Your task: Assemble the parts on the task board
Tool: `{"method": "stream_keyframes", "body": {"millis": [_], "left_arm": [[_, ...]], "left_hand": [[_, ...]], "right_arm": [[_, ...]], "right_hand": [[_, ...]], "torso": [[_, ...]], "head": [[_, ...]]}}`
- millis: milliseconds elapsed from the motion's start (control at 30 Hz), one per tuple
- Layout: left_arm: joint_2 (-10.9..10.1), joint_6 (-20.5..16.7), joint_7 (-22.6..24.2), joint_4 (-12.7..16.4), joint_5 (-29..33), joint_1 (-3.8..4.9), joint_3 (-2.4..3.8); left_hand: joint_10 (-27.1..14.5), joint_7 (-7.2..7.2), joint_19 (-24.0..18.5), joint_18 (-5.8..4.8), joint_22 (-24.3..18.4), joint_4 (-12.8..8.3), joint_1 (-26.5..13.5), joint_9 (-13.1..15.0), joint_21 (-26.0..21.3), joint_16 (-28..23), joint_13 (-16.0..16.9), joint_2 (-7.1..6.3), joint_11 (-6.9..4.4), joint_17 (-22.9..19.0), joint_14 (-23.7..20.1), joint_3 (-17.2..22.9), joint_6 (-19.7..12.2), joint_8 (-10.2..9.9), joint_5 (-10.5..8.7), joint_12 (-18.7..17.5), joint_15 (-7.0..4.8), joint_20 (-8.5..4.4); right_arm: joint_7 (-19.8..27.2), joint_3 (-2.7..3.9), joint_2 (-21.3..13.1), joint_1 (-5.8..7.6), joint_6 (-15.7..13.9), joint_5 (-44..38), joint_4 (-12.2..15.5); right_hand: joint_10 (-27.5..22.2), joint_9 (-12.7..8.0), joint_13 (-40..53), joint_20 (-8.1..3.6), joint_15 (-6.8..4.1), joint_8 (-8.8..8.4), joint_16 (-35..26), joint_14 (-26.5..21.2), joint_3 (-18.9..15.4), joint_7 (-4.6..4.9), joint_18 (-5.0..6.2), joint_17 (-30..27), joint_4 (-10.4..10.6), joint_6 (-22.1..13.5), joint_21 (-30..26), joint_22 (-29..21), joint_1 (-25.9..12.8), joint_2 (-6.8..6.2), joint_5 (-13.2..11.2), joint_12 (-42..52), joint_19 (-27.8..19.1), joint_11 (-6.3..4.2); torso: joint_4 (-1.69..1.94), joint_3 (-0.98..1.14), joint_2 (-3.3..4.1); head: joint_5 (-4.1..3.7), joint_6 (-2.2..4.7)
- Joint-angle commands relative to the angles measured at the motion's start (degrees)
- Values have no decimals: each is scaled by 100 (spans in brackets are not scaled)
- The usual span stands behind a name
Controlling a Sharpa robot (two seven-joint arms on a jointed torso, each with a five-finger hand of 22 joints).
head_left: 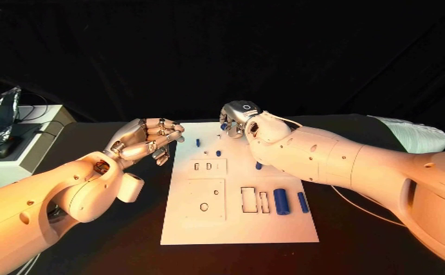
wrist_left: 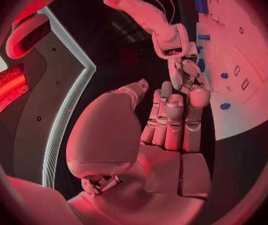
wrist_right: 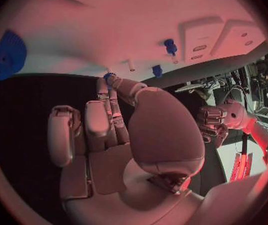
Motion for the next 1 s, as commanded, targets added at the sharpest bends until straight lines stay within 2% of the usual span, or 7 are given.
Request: {"method": "stream_keyframes", "body": {"millis": [33, 267, 700, 867, 1000], "left_arm": [[13, 74, 25, 28, -12, 3, 30], [19, 80, 21, 36, -22, 2, 67], [37, 94, 13, 20, -26, 2, 78], [50, 99, 10, 16, -27, 2, 78], [51, 101, 6, 14, -27, 2, 79]], "left_hand": [[-37, 11, -26, -90, 6, -1, -23, 3, 22, -31, 2, 30, 6, -5, -24, 43, -45, -39, -2, -21, 18, 13], [-37, 11, -26, -90, 6, -1, -23, 3, 22, -31, 2, 30, 6, -5, -24, 43, -45, -39, -2, -21, 18, 13], [-44, 18, -34, -90, 12, -7, -30, 1, 32, -33, 1, 23, 12, -6, -21, 48, -52, -50, -2, -24, 22, 17], [-44, 18, -34, -90, 12, -7, -30, 1, 32, -33, 1, 23, 12, -6, -21, 48, -52, -50, -2, -24, 22, 17], [-44, 18, -34, -90, 12, -7, -30, 1, 32, -33, 1, 23, 12, -6, -21, 48, -52, -50, -2, -24, 22, 17]], "right_arm": [[-41, 2, 8, 5, 15, -118, -20], [-33, 3, 21, 20, 10, -133, -28], [5, 8, 67, 52, -38, -132, -69], [2, 10, 118, 58, 41, -104, -141], [14, 10, 156, 59, 68, -74, -212]], "right_hand": [[-27, 227, 3, -3, -3, 14, 35, -6, 4, 44, -109, 5, -5, -11, 32, 244, -39, -26, 33, -20, 23, -5], [-30, 227, 3, -2, -2, 12, 34, -7, 4, 46, -108, 2, -5, -15, 30, 240, -41, -27, 35, -23, 20, -3], [-60, 233, 1, 9, 12, -7, 38, -10, 8, 62, -106, -8, 1, -57, 24, 236, -62, -45, 54, -51, 14, 13], [-133, 237, -10, 30, 37, -47, 23, -25, 22, 91, -97, -57, 13, -128, -3, 200, -93, -74, 47, -86, -14, 43], [-323, 225, -50, 75, 90, -141, -35, -66, 65, 156, -72, -182, 39, -278, -79, 96, -142, -141, 37, -104, -88, 110]], "torso": [[20, -9, 37], [30, -15, 61], [34, -18, 70], [67, -20, 105], [93, -19, 141]], "head": [[-23, 19], [-21, 21], [-15, 8], [-31, 6], [-45, 7]]}}
